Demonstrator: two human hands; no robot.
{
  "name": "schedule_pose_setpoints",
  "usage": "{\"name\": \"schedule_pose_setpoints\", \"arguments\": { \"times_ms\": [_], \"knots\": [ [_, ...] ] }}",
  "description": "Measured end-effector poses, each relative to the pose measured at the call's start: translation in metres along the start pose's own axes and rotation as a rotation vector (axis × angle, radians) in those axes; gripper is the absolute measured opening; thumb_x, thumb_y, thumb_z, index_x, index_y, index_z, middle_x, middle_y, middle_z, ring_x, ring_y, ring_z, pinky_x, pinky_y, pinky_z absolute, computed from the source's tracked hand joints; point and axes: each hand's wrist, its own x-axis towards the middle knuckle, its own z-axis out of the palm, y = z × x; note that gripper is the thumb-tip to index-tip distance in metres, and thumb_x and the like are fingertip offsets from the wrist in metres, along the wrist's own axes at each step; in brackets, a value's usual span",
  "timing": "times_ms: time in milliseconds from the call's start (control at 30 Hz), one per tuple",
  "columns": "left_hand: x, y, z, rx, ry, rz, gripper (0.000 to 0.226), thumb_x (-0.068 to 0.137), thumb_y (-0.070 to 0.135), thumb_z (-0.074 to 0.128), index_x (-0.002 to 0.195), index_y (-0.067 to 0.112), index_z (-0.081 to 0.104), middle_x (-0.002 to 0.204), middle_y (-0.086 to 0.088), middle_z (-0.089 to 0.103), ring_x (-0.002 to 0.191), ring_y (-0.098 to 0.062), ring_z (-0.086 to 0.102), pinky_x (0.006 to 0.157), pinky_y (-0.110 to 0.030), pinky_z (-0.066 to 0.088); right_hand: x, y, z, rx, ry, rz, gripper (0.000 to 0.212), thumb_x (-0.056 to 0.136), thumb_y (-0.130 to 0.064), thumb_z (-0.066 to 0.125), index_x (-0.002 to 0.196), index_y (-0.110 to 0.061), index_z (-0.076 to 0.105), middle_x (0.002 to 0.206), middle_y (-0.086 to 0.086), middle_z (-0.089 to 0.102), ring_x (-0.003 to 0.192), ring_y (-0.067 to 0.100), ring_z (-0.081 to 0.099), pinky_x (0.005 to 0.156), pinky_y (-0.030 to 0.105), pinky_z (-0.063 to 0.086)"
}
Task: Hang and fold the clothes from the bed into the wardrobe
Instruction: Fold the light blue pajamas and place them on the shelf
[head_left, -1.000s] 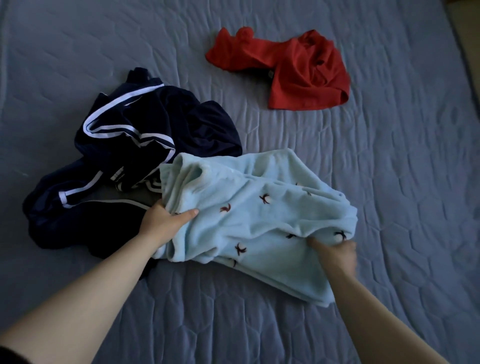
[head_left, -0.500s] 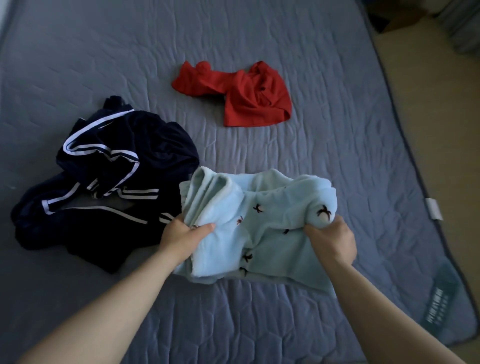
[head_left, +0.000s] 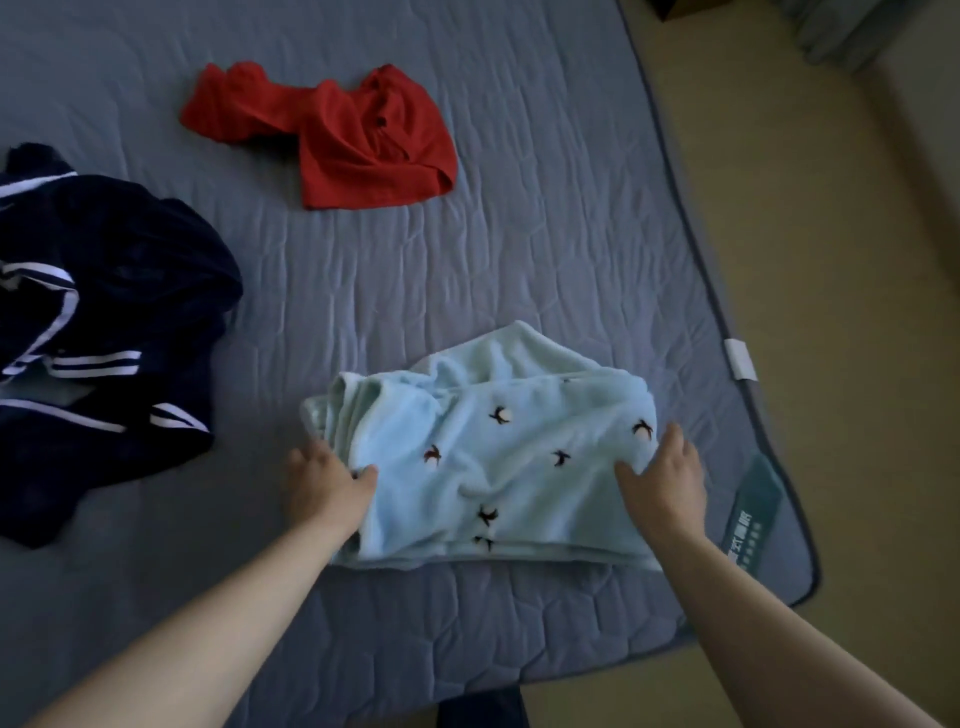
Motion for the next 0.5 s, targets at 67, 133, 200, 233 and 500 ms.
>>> {"name": "schedule_pose_setpoints", "arguments": {
  "times_ms": [67,133,200,233,500],
  "knots": [
    [-0.003,0.01,0.014,0.104,0.1,0.14,0.072,0.081,0.033,0.068,0.132,-0.006,0.037,0.132,-0.027,0.041,0.123,-0.04,0.038,0.103,-0.043,0.032,-0.002,0.012,0.013,0.011,-0.041,-0.04,0.068,0.089,-0.027,0.063,0.146,-0.011,0.03,0.147,0.009,0.034,0.133,0.029,0.035,0.105,0.044,0.038],
    [-0.008,0.019,0.024,0.115,0.143,0.291,0.062,0.08,0.027,0.069,0.129,-0.001,0.044,0.128,-0.023,0.044,0.119,-0.04,0.04,0.101,-0.044,0.032,-0.008,0.018,0.027,0.023,-0.101,-0.074,0.063,0.09,-0.028,0.061,0.145,-0.011,0.034,0.148,0.008,0.034,0.134,0.027,0.036,0.106,0.039,0.035],
    [-0.008,0.029,0.034,0.069,0.075,0.421,0.052,0.082,0.023,0.068,0.127,0.001,0.05,0.126,-0.019,0.047,0.117,-0.037,0.043,0.1,-0.042,0.035,-0.012,0.019,0.04,0.037,-0.172,-0.096,0.059,0.091,-0.029,0.06,0.143,-0.012,0.038,0.147,0.008,0.037,0.131,0.026,0.039,0.105,0.037,0.036],
    [-0.006,0.032,0.037,0.048,0.013,0.46,0.05,0.084,0.022,0.066,0.127,0.003,0.05,0.126,-0.017,0.047,0.116,-0.035,0.045,0.099,-0.039,0.036,-0.013,0.017,0.046,0.045,-0.206,-0.105,0.058,0.091,-0.029,0.06,0.142,-0.013,0.039,0.146,0.007,0.038,0.13,0.025,0.041,0.104,0.036,0.037],
    [0.045,0.023,0.034,0.111,0.068,0.425,0.069,0.085,0.021,0.067,0.143,0.012,0.033,0.147,-0.015,0.022,0.126,-0.034,0.04,0.1,-0.041,0.041,-0.03,-0.022,0.106,-0.066,-0.398,-0.424,0.053,0.083,-0.036,0.067,0.131,-0.022,0.048,0.129,0.0,0.047,0.118,0.021,0.047,0.095,0.032,0.044]
  ]
}}
